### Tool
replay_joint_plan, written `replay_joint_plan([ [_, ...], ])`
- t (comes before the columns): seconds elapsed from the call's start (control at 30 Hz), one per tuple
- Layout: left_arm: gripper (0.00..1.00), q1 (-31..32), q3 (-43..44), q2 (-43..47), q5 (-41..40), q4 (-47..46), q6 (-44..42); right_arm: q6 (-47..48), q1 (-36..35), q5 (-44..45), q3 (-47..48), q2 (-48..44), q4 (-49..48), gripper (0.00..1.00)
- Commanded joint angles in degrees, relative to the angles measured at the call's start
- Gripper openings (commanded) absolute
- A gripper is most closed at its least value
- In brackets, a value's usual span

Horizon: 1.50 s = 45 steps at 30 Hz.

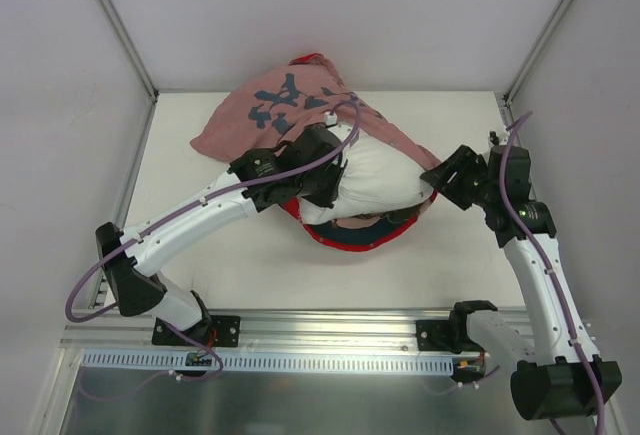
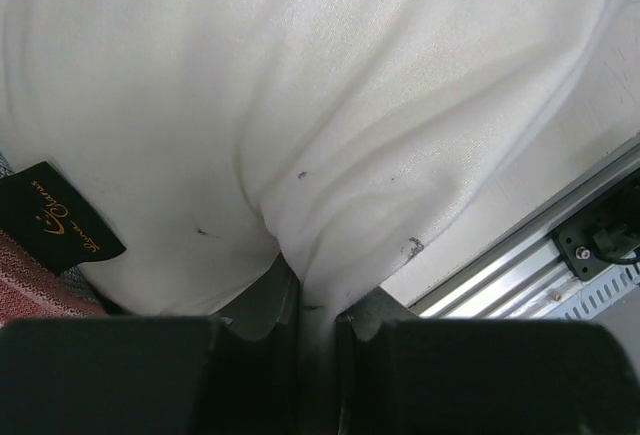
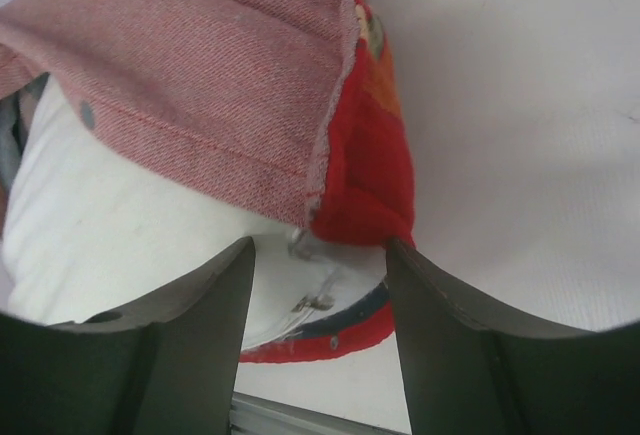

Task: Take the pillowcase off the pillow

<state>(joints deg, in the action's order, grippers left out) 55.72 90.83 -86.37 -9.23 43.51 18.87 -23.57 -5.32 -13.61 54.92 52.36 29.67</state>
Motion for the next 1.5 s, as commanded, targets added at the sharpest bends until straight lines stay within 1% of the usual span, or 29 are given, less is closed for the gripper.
replay_joint_plan([
  [0.0,0.00,-0.5,0.2,5.0,1.2,-3.6,2.5,2.3,0.5,3.0,1.7,1.5,-1.0,0.59],
  [0.1,0.00,-0.6,-0.4,5.5,0.9,-3.5,2.4,3.7,0.6,4.0,2.1,2.3,-0.4,0.66],
  [0.33,0.00,-0.7,-1.4,6.4,1.3,-3.5,2.4,5.7,0.8,5.6,4.8,5.9,-1.0,0.67],
  [0.37,0.00,-0.7,-1.6,6.6,1.4,-3.5,2.5,5.9,0.8,5.6,5.1,6.4,-1.1,0.64],
  [0.43,0.00,-0.7,-1.8,7.2,1.4,-3.5,2.6,5.6,0.8,5.2,5.6,7.5,-2.2,0.51],
  [0.47,0.00,-0.7,-1.9,7.4,1.5,-3.5,2.5,5.2,0.8,4.4,5.7,8.6,-2.7,0.33],
  [0.53,0.00,-0.7,-2.1,7.9,1.5,-3.5,2.5,4.9,0.9,4.3,5.8,9.6,-4.0,0.18],
  [0.57,0.00,-0.7,-2.1,8.1,1.8,-3.5,2.5,4.7,0.9,4.4,5.9,10.6,-4.3,0.09],
  [0.6,0.00,-0.7,-2.8,8.8,2.0,-3.5,2.5,4.6,1.1,4.4,6.2,11.2,-4.5,0.07],
  [0.73,0.00,-0.8,-4.6,11.2,2.1,-3.5,2.5,4.7,2.4,4.5,7.8,14.3,-5.2,0.05],
  [0.77,0.00,-0.8,-5.0,11.7,2.2,-3.5,2.7,4.8,2.7,3.9,8.8,15.0,-5.3,0.01],
  [0.93,0.00,-1.2,-6.7,14.5,2.5,-3.4,3.3,4.9,3.7,2.8,11.3,22.1,-6.4,0.01],
  [1.07,0.00,-1.6,-7.0,15.7,2.5,-3.4,3.2,4.6,4.4,-0.4,13.5,28.0,-6.7,0.01],
  [1.2,0.00,-1.9,-7.9,16.6,2.2,-3.2,2.9,3.2,5.1,-3.4,14.6,31.7,-7.5,0.03],
  [1.23,0.00,-2.0,-8.2,16.8,2.3,-3.1,2.9,2.7,5.1,-3.9,14.1,32.0,-8.6,0.05],
  [1.27,0.00,-2.1,-8.6,16.8,2.4,-3.1,3.1,2.5,5.1,-5.0,13.8,32.3,-9.2,0.13],
  [1.3,0.00,-2.1,-8.7,16.8,2.6,-3.2,3.2,1.8,5.1,-5.5,13.6,32.4,-9.9,0.19],
  [1.33,0.00,-2.1,-8.7,16.8,2.6,-3.1,3.3,1.6,5.1,-6.6,13.3,32.5,-10.7,0.22],
  [1.4,0.00,-2.1,-8.7,16.5,3.0,-3.1,3.5,1.1,5.1,-7.4,13.1,32.5,-11.6,0.21],
  [1.43,0.00,-2.2,-8.6,16.5,3.0,-3.1,3.5,1.0,5.1,-8.0,12.9,32.5,-12.1,0.14],
  [1.47,0.00,-2.2,-8.6,16.4,3.1,-3.1,3.5,0.9,5.1,-8.2,12.8,32.5,-12.3,0.13],
])
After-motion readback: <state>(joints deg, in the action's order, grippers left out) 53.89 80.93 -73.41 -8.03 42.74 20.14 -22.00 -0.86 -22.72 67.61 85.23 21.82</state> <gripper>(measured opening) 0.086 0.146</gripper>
